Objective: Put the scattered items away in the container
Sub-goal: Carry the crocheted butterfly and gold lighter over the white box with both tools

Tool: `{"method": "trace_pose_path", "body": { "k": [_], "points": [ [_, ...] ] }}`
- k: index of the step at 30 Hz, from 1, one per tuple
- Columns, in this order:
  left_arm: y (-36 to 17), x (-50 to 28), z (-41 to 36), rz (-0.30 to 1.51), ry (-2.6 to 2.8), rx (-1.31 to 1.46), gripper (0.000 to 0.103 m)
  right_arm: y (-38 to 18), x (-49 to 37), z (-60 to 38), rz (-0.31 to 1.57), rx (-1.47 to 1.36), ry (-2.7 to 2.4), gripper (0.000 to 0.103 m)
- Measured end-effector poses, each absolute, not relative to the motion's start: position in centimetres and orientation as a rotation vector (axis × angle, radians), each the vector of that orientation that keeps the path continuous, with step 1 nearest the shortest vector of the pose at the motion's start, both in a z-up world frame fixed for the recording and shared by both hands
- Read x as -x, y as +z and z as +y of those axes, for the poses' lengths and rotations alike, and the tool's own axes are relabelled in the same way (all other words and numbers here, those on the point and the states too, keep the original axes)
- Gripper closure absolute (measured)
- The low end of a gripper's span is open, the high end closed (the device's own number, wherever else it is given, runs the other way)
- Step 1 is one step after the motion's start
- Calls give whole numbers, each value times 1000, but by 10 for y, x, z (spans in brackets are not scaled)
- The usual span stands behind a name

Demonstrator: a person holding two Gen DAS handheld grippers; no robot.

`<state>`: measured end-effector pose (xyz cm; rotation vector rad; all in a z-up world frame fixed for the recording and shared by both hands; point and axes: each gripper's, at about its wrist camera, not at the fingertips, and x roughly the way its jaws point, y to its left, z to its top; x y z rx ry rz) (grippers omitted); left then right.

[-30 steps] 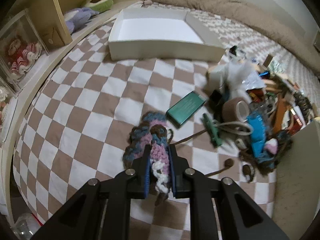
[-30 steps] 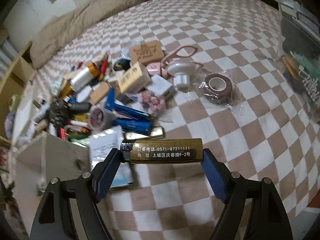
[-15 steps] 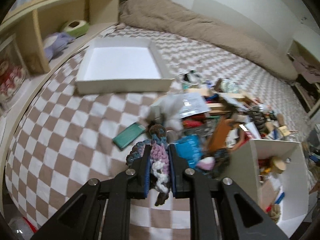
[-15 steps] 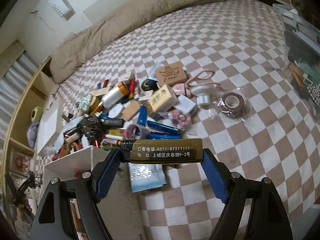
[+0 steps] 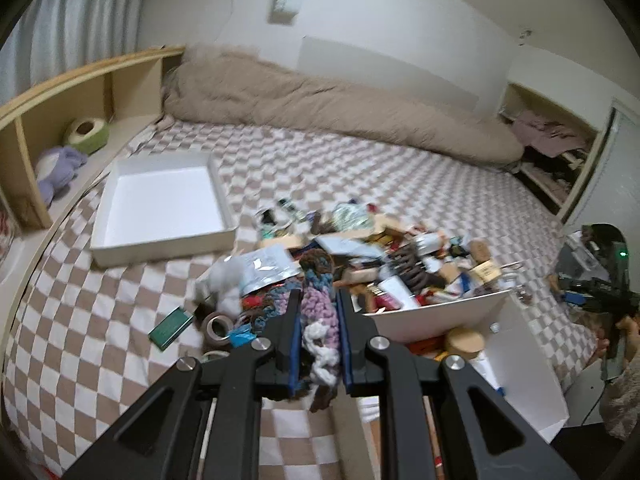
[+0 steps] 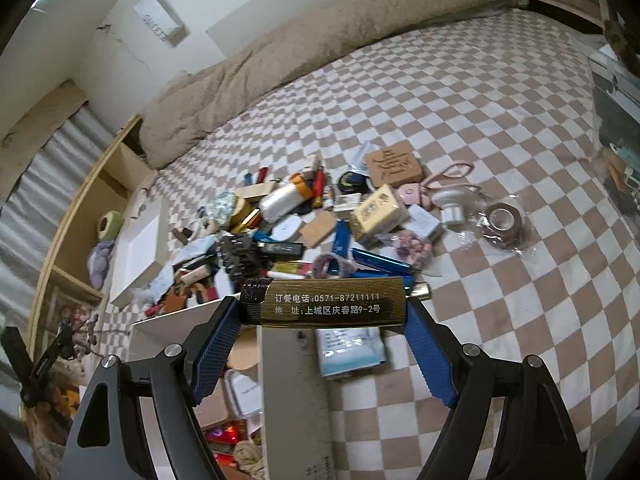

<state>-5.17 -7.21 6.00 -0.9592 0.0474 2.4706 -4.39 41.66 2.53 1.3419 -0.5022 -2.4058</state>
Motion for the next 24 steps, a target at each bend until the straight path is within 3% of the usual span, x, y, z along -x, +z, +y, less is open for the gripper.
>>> {"method": "trace_pose_path", "body": {
  "k": [11,24],
  "points": [
    [83,16,-36,105,2377,867,87,41,27,375,-403,-1293,-2291,21],
    [69,-5,-8,173,2274,902,87,40,3,321,-59,-1258,-2216,22]
  ]
}}
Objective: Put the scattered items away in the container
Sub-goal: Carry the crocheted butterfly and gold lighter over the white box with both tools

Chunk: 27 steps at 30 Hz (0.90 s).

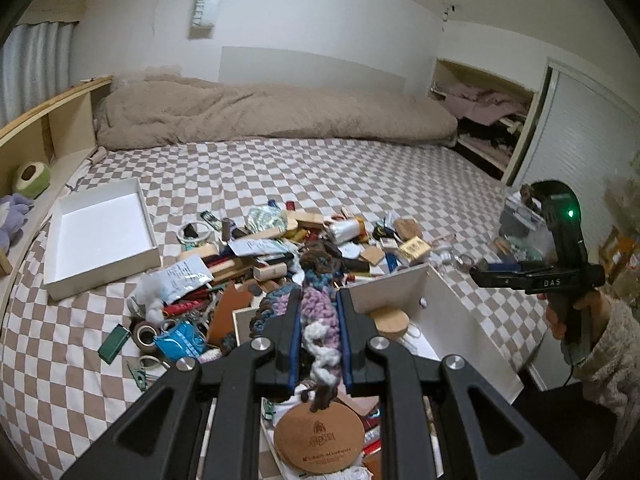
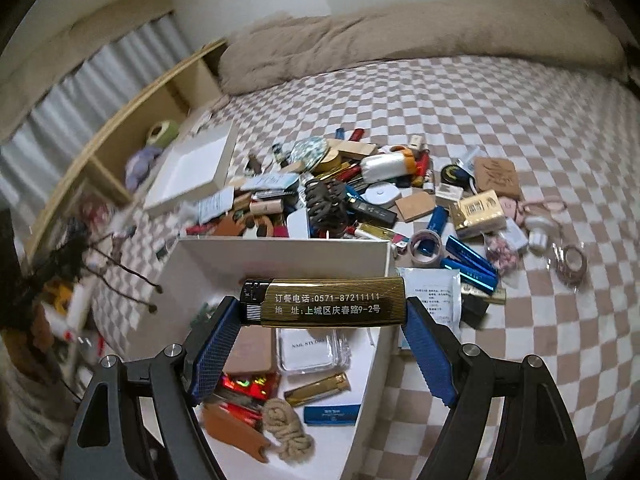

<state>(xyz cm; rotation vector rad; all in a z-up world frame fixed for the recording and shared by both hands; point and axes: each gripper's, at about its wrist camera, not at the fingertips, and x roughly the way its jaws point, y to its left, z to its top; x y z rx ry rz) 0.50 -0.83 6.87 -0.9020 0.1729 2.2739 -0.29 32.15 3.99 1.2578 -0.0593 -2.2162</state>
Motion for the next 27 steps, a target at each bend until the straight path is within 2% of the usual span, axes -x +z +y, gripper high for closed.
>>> {"method": "trace_pose_path", "body": {
  "k": [8,14,20,24,27],
  "points": [
    [37,-10,7,251,2208,990,87,25,-14,287,151,-1284,-2139,21],
    [19,-16,13,290,2165,1040,87,3,-27,263,214,-1395,-2029,21],
    [8,-19,17,317,2138,1071,87,-27,-39,244,451,-1466,-1981,21],
    [3,-22,20,337,2121,1081,87,-41,-52,238,692,-1440,-1939,21],
    [1,-22,21,340,2113,1087,87,-47,-58,239,786,-1455,-1891,22]
  ]
}}
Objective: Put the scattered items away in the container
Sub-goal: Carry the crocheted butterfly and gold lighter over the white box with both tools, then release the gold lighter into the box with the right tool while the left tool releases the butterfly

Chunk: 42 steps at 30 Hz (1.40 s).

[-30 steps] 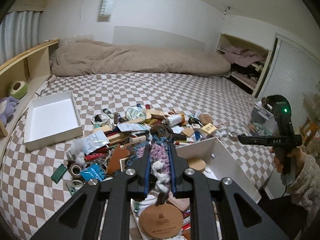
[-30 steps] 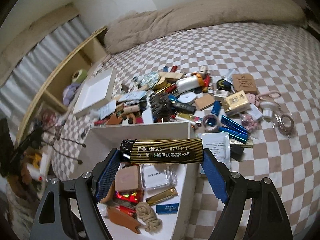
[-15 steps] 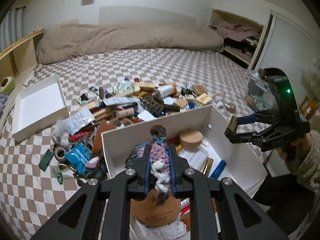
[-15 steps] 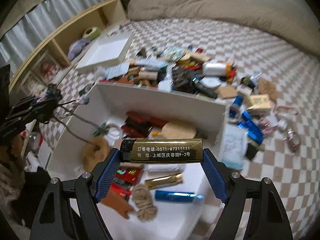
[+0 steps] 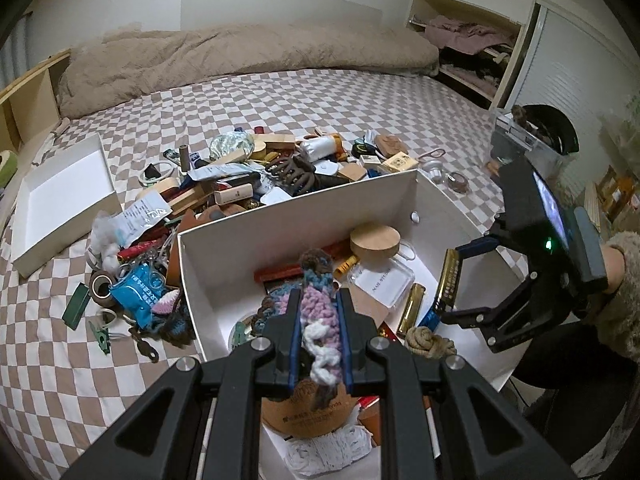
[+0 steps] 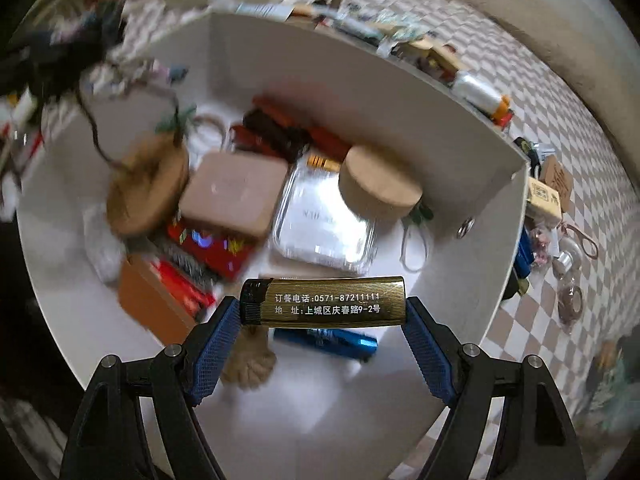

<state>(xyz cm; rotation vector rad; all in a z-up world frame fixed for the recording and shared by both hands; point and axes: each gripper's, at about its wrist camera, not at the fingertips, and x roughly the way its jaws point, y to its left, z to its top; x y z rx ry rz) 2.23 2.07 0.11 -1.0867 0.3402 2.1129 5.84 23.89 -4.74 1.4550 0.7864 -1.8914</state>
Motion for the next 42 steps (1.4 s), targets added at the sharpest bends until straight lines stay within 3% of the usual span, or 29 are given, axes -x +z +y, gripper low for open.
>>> {"method": "trace_pose_path", "body": {
  "k": [3,12,22,26,42],
  "points": [
    [-1,-22,22,330,2099,1103,87,-54,-70,237,933,-1440,-1846,21],
    [-4,-32,31,321,2018,1124,87,-59,-85,239,1146,-1436,-1784,22],
    [6,-55,42,326,1905,1065,87,-54,-82,238,1137,-1432,-1776,21],
    [0,-63,48,351,1851,1081,87,-50,-80,239,1129,-1413,-1800,16],
    [-3,-86,62,422,1768,1050,87,-50,-75,239,1098,-1419,-1796,15]
  ]
}}
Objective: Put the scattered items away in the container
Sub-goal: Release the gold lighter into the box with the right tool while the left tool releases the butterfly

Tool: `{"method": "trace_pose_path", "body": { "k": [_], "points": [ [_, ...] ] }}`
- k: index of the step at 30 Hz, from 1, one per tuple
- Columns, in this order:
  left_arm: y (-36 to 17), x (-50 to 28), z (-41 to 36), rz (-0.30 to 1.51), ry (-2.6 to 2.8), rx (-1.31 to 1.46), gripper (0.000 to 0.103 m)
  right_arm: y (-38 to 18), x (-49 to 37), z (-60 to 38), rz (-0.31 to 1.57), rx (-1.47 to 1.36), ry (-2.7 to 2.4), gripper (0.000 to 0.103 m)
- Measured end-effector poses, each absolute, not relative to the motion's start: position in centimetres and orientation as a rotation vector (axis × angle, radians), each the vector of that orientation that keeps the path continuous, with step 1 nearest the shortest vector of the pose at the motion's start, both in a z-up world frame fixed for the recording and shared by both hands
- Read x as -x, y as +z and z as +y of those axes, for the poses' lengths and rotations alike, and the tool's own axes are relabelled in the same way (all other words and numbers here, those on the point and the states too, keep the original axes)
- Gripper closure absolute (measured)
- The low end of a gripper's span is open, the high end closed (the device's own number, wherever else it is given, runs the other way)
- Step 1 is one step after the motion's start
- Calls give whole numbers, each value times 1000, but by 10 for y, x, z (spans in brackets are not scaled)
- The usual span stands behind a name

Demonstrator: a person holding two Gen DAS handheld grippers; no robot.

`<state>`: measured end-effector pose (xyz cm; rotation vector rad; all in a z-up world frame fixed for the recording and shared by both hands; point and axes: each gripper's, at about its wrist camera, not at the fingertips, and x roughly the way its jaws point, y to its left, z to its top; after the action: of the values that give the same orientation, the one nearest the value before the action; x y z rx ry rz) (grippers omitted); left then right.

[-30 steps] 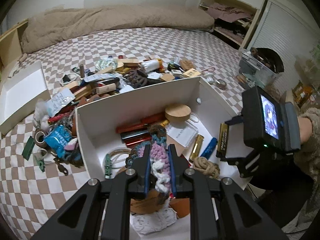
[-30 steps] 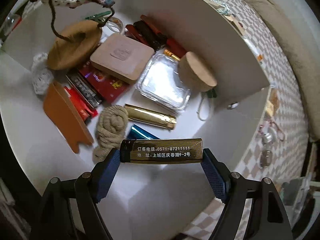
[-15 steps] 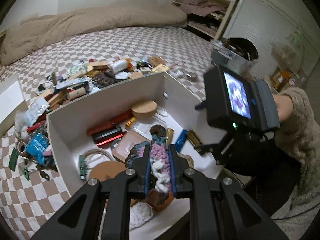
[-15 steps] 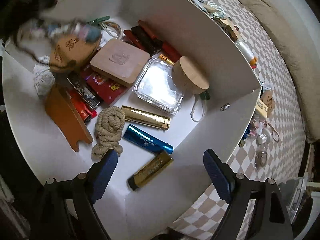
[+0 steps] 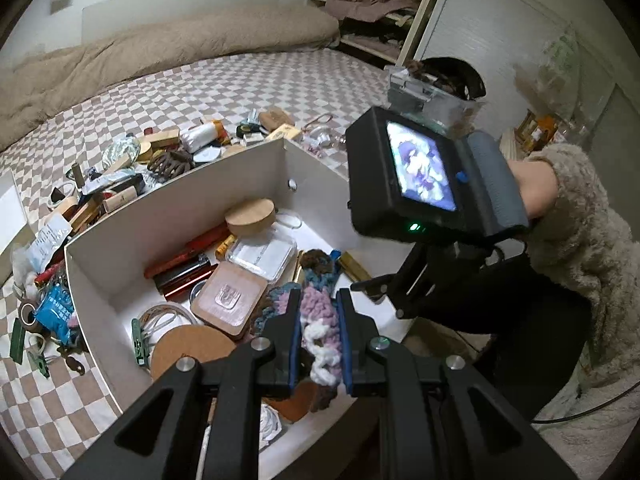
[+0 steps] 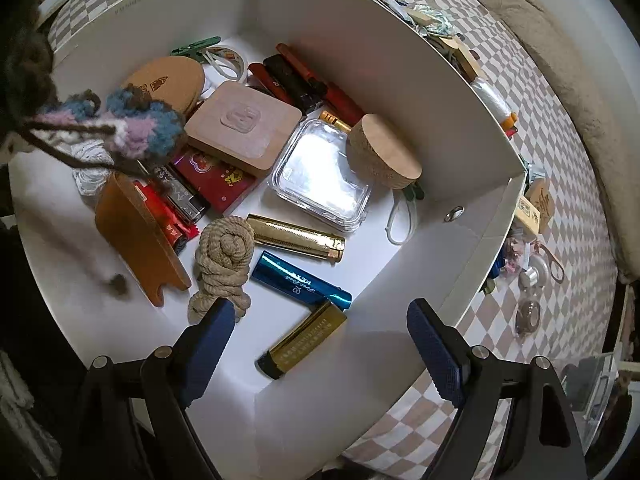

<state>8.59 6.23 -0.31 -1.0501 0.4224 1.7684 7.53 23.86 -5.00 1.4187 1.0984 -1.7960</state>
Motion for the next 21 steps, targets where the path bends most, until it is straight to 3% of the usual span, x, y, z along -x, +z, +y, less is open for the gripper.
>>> {"method": "trace_pose_path", "body": {
  "k": [15,16,19,21],
  "points": [
    [-51,-80,71,544,1750,1206,84,-46,-77,236,1076,-1399,-1794,15],
    [-53,-79,71,545,1749,1212,76,-46,-77,236,1076,-1399,-1794,15],
    [-57,-78,72,565,1773,1227,35,-46,-77,237,1077,-1398,-1793,15],
    [-59,-76,72,572,1787,1229,32,-45,-77,236,1075,-1397,-1795,15]
  ]
}}
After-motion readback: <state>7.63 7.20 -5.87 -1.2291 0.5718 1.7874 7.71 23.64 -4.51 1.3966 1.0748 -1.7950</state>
